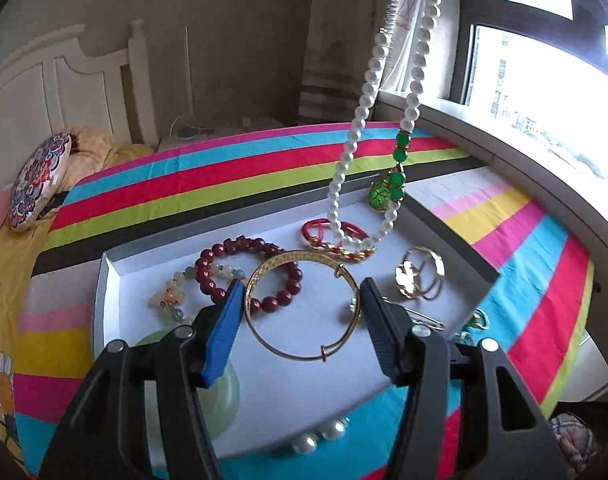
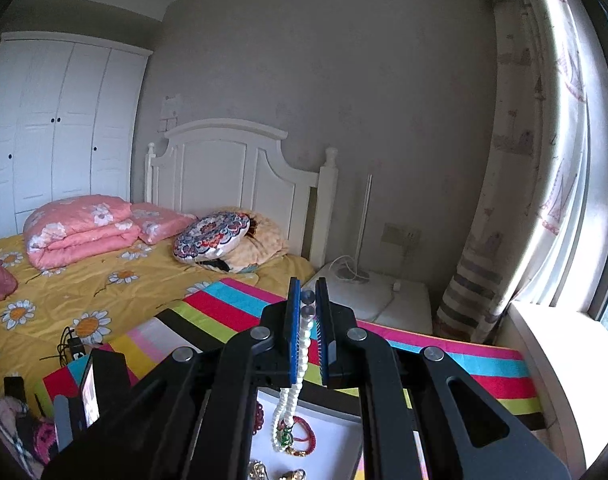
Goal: Organize jewelry
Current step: 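Lower the hanging pearl necklace into the tray and open the right tool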
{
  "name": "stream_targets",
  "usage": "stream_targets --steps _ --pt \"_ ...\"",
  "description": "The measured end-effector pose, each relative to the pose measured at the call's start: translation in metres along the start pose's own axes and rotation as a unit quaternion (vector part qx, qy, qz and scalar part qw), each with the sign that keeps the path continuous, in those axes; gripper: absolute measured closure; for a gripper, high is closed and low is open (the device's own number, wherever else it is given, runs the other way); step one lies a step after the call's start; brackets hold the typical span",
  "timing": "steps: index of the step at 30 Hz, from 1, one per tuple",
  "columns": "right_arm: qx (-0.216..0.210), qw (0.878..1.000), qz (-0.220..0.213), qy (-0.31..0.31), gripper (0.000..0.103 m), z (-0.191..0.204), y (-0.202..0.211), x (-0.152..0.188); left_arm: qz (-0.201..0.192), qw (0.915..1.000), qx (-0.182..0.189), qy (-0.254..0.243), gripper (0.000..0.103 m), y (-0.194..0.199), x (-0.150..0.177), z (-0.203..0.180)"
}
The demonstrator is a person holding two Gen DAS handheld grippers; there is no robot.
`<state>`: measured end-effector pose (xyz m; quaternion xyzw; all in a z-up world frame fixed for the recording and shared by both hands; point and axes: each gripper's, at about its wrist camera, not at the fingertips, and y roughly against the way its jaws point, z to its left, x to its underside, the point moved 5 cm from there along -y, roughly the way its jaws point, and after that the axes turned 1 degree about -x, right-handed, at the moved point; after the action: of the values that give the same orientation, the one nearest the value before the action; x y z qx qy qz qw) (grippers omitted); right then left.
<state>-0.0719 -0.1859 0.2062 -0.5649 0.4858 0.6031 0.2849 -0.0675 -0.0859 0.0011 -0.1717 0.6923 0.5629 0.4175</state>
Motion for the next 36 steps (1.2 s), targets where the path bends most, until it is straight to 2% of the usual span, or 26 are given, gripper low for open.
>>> stream_targets --steps 7,18,19,21,24,31,36 --pt "-0.006 1.0 0.012 0.002 0.094 0.013 -0.031 -0.001 0.017 0.9998 -0.013 0.001 0.045 -0.014 0.003 0.004" --pt "-0.011 1.0 0.021 0.001 0.094 0.028 -0.053 0.002 0.015 0.9992 -0.016 0.033 0.043 -0.017 0.002 0.02" --pt "-0.008 1.0 0.025 0.003 0.094 0.027 -0.055 0.004 0.013 0.9991 -0.017 0.035 0.041 -0.016 0.002 0.021" --pt "-0.007 0.999 0.043 0.0 0.094 0.022 -0.062 0.015 0.009 0.999 -0.018 0.039 0.028 -0.014 0.001 0.023" --pt "-0.004 0.998 0.064 -0.014 0.094 0.013 -0.07 0.032 0.002 0.999 -0.024 0.039 0.021 -0.011 0.001 0.022" --pt "-0.009 0.993 0.115 -0.021 0.094 -0.002 -0.078 0.075 -0.006 0.9987 -0.037 0.034 0.012 -0.005 0.002 0.018" --pt "-0.008 0.987 0.16 -0.023 0.094 -0.01 -0.083 0.107 -0.025 0.9976 -0.043 0.049 0.006 0.008 0.005 0.02"
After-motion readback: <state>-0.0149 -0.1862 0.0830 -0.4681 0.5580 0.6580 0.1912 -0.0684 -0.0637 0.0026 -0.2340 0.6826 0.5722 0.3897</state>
